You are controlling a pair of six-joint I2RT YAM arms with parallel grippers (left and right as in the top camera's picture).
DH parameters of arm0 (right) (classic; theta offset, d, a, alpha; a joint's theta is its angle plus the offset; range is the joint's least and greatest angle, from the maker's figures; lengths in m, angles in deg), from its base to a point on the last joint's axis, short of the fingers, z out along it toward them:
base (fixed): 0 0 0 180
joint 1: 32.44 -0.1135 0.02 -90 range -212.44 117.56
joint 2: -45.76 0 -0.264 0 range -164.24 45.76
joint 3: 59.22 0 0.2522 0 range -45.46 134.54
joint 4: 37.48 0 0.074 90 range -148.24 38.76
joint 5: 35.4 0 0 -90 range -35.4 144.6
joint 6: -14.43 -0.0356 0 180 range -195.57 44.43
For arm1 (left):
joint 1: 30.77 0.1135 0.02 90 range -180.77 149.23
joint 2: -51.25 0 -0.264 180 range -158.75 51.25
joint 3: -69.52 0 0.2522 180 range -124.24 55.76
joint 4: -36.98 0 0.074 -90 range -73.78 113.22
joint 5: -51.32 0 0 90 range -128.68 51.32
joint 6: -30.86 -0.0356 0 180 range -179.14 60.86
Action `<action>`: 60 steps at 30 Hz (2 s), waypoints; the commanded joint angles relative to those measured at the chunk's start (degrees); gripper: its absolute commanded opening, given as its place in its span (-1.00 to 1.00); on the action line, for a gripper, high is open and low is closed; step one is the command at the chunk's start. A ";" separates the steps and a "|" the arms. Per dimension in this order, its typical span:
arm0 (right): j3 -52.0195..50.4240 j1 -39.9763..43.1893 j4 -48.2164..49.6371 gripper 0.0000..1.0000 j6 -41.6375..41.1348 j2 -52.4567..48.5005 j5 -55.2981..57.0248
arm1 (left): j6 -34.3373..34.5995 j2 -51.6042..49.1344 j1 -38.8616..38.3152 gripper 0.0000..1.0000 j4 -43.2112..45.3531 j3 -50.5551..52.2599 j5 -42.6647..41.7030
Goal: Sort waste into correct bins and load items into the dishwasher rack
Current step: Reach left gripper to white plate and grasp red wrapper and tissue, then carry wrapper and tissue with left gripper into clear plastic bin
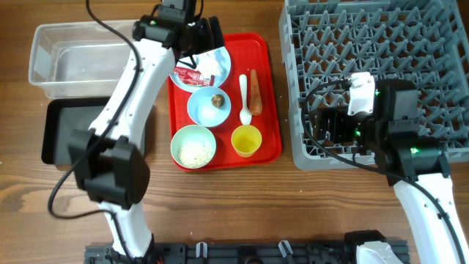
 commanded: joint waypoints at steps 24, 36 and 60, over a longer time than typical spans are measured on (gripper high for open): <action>1.03 -0.09 -0.83 1.00 -0.81 -0.55 -0.94 | 12.35 -14.99 0.22 -0.92 2.54 -0.63 7.02; 1.03 -0.09 -0.83 0.99 -0.83 -0.55 -0.94 | 12.50 8.98 8.52 -0.92 -6.51 -0.63 7.06; 1.03 -0.09 -0.55 0.98 -3.67 -0.66 -0.94 | 23.43 -4.96 28.65 0.99 2.32 -0.52 11.65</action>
